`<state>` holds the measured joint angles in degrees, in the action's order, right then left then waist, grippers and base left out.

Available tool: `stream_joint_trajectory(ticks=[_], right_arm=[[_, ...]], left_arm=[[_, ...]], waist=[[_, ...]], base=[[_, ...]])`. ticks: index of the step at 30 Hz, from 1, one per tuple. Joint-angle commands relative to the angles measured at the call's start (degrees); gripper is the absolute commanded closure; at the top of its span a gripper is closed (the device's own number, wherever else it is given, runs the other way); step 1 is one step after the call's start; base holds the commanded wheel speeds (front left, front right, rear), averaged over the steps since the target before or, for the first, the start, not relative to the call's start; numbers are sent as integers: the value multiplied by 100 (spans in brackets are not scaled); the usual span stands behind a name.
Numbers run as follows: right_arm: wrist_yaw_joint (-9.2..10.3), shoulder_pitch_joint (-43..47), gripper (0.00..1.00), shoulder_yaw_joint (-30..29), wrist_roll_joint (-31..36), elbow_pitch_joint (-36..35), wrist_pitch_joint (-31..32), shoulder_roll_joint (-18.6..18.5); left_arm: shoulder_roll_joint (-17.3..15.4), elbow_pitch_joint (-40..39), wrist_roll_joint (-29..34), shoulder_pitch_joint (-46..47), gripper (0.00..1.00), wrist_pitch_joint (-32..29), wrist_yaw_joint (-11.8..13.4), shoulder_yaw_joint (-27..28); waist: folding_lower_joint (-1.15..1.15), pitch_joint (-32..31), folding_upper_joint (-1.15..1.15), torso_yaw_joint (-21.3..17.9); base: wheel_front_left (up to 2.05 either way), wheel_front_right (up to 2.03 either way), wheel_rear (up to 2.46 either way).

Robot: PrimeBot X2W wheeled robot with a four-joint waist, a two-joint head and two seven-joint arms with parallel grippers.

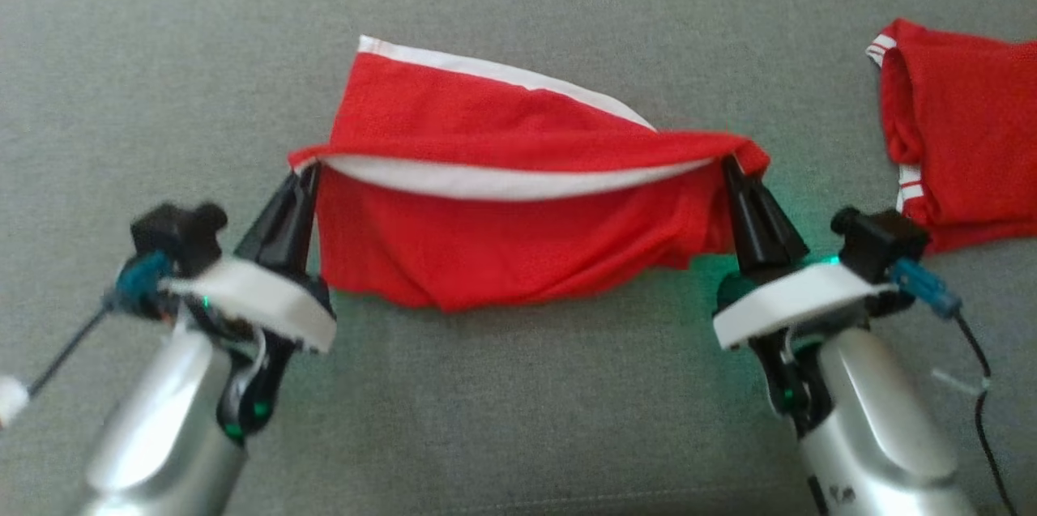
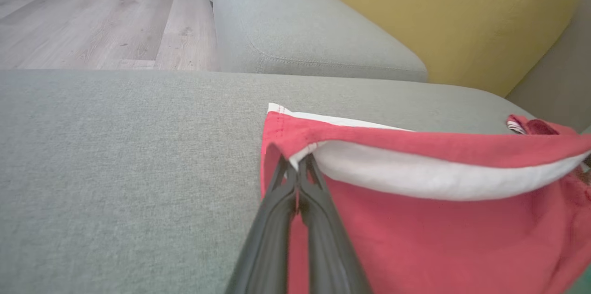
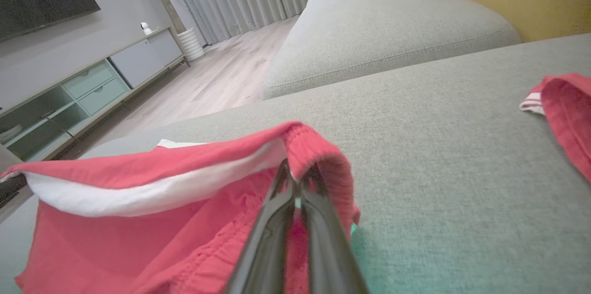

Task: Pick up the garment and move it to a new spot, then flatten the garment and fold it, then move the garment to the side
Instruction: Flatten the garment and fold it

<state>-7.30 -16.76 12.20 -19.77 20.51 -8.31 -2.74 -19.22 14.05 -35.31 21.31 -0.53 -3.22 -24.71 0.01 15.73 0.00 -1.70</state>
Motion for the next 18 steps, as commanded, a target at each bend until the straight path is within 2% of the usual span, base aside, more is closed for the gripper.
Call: stream_joint_trajectory(ticks=[1,9,18], right_arm=[[-19,-253,100,137,-40,-65,-99,-14],[-19,-847,100,351,-149,458,-221,-14],[-19,-1164,100,614,-321,809,-341,-14]], left_arm=[[-107,24,17,461,100,-33,-60,173],[-85,1043,99,1572,100,-278,-256,-18],[-46,1880,109,2317,100,-374,-348,-178]], waist=[[-1,136,0,-55],[-1,457,0,-168],[-1,576,0,-295]], base=[[0,0,0],[0,0,0],[0,0,0]])
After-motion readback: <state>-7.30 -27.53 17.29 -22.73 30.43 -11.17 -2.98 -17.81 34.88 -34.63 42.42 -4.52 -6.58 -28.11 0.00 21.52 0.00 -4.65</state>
